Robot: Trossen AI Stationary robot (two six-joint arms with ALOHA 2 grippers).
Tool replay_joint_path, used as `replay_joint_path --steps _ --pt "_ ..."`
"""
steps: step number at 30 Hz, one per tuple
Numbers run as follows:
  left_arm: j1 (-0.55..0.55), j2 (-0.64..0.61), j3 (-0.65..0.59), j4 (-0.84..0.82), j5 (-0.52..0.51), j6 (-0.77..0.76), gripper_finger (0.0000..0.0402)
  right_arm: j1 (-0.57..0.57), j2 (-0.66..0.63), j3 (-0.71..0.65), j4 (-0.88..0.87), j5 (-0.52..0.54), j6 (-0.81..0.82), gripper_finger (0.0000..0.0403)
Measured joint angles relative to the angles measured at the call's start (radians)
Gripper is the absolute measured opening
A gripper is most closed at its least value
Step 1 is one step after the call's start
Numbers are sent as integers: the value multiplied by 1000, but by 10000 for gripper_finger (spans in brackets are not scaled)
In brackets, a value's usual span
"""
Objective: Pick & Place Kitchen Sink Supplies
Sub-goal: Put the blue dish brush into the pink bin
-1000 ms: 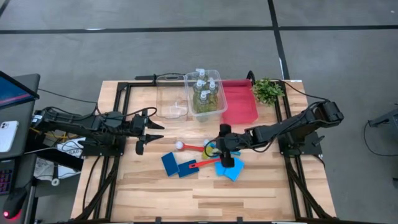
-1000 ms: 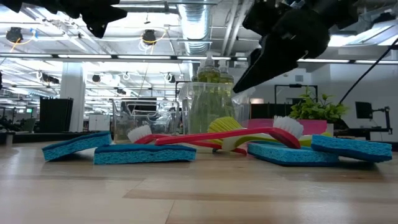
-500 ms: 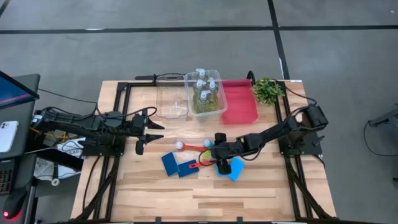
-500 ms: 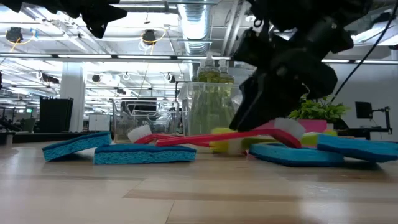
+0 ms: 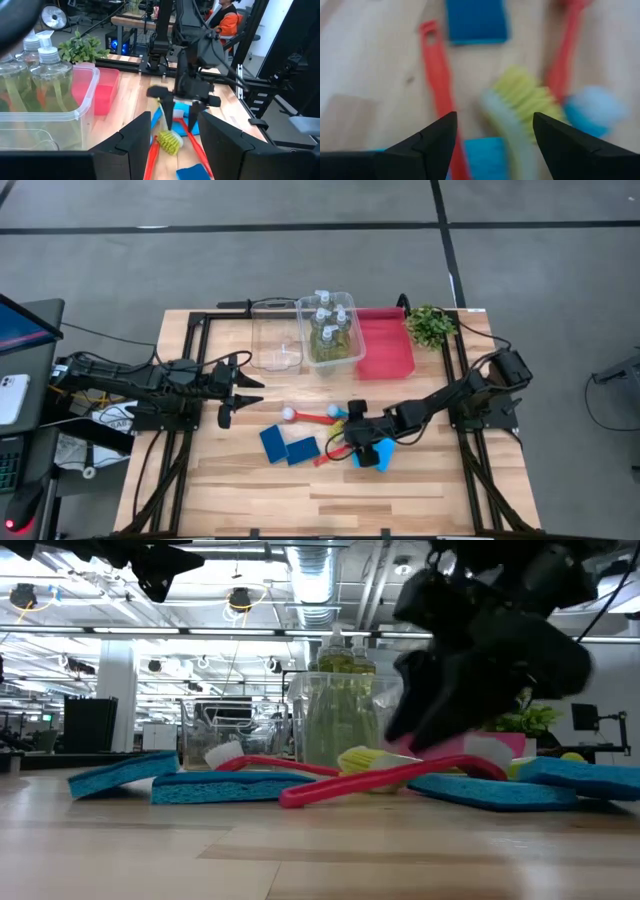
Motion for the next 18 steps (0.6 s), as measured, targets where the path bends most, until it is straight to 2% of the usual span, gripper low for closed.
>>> replay_joint_path --steps 5,8,12,18 --pt "0 0 0 1 0 -4 167 -1 -89 0 -60 154 -30 255" --pt "0 0 0 2 0 -4 167 -13 -134 0 -109 219 11 255" --pt "0 0 -11 6 0 -2 167 -51 -145 0 -192 221 115 255" --pt "0 0 -11 14 0 4 167 -101 -41 0 -222 183 176 255"
